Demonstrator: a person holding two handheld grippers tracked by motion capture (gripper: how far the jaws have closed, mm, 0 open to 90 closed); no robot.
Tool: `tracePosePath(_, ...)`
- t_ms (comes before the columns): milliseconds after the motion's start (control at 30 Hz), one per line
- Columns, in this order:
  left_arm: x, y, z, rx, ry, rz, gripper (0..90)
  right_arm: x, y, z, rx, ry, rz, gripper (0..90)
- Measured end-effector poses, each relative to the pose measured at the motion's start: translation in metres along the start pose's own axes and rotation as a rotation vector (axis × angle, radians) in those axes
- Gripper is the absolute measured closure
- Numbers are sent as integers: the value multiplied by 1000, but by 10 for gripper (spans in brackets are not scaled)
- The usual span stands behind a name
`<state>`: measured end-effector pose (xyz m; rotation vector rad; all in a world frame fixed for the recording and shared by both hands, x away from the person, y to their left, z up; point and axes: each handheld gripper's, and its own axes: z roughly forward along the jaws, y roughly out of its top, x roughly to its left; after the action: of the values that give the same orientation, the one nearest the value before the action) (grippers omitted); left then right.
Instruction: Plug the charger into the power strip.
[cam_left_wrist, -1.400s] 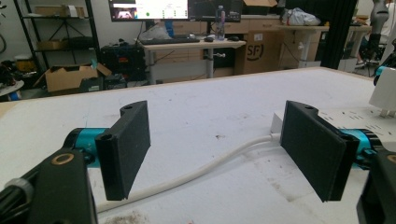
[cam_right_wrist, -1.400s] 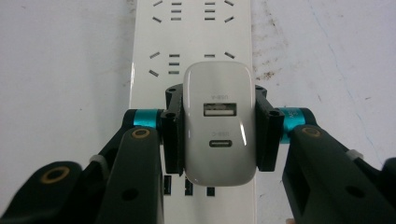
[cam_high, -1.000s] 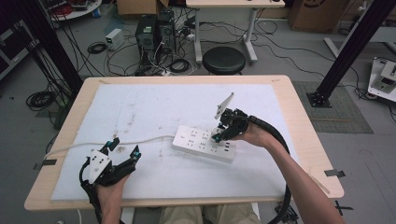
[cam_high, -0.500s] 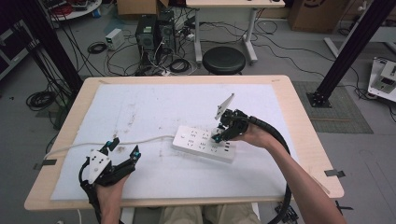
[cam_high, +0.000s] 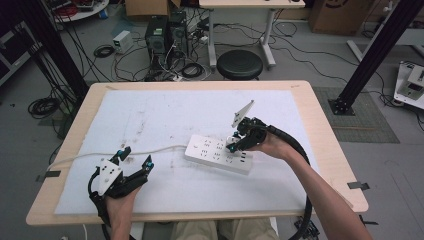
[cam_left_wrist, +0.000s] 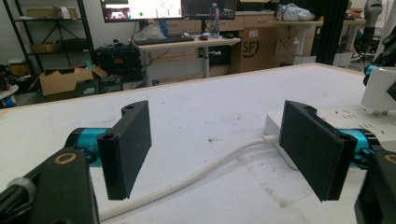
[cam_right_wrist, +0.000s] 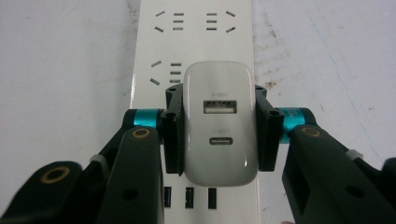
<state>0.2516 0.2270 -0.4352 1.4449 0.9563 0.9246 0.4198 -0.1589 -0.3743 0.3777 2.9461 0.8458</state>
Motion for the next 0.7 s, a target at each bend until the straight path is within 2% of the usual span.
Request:
tracePosePath(33, 0, 0, 0, -1, -1, -3, 253, 2, 0, 6, 56, -16, -19, 636)
tracePosePath(133, 0, 0, -1, -3, 0, -1, 254, 3, -2, 7, 31, -22, -25, 636)
tracePosePath(267, 0, 1, -1, -3, 2, -6, 254, 1, -2, 6, 30, -14, -16, 636)
tracePosePath(367, 0, 1, -1, -3, 0, -5, 254, -1, -4, 6, 22, 1, 0, 636)
tracePosePath(467, 0, 1, -2, -5, 2, -5, 254, 0, -5, 6, 18, -5, 22, 637)
tracePosePath(700, 2, 3, -8, -3, 9, 0, 255, 2, -5, 7, 7, -15, -8, 637)
